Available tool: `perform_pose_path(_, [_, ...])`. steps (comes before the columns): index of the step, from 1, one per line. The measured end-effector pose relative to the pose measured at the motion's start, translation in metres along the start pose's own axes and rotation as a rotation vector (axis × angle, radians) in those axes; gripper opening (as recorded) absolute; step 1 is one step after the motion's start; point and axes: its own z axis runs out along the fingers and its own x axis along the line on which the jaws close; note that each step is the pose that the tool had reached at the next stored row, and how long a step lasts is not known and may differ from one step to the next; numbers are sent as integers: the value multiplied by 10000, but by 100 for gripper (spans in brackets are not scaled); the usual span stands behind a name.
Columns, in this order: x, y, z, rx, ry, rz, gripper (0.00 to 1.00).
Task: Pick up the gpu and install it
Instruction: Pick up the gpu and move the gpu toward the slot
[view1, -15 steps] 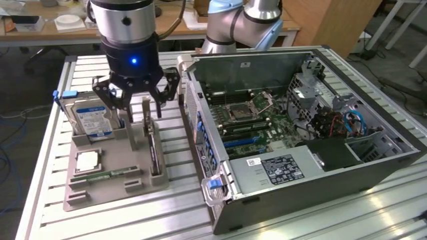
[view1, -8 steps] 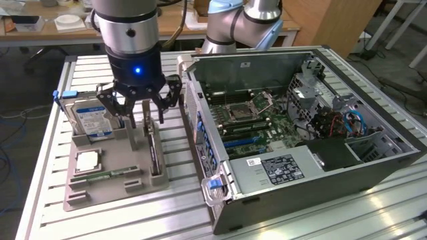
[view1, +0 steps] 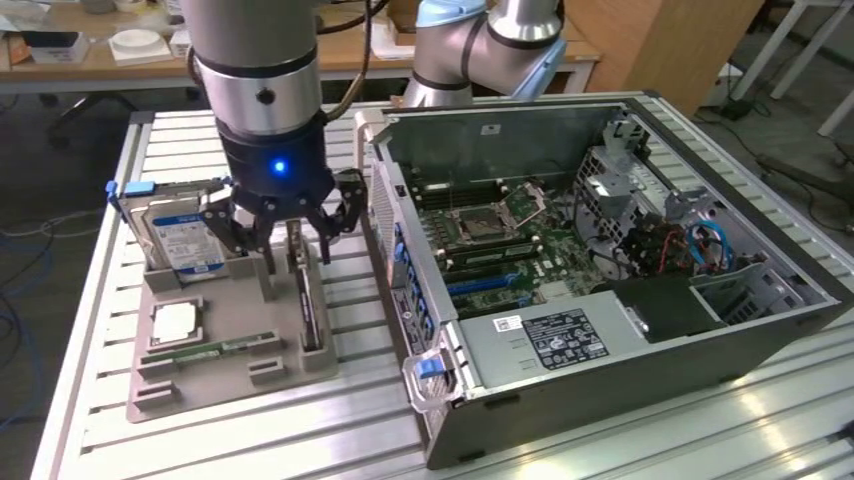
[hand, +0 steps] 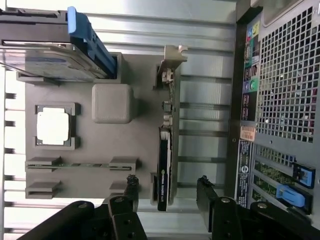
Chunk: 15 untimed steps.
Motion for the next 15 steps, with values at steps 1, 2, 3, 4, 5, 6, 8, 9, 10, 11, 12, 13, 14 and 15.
perform_pose_path(1, [0,-4,17,2,-1,28,59])
perform_pose_path(2, [-3,-6,35,3,-5,56,59])
perform_pose_path(3, [-5,-8,53,3,-7,87,59])
perform_pose_path(4, [-9,-9,70,5,-6,119,59])
perform_pose_path(5, [-14,-10,89,6,-8,152,59])
perform_pose_path(6, [-16,-10,108,6,-9,187,59])
perform_pose_path(8, [-22,-11,144,7,-11,254,59])
perform_pose_path(9, [-25,-12,162,8,-11,287,59])
perform_pose_path(10, [-28,-13,180,10,-12,327,59])
perform_pose_path(11, [-29,-13,199,11,-13,368,59])
perform_pose_path(12, [-30,-13,217,12,-13,399,59])
perform_pose_path(13, [-30,-14,235,12,-14,426,59])
perform_pose_path(14, [-30,-15,253,13,-14,450,59])
perform_pose_path(15, [-30,-16,271,13,-15,473,59])
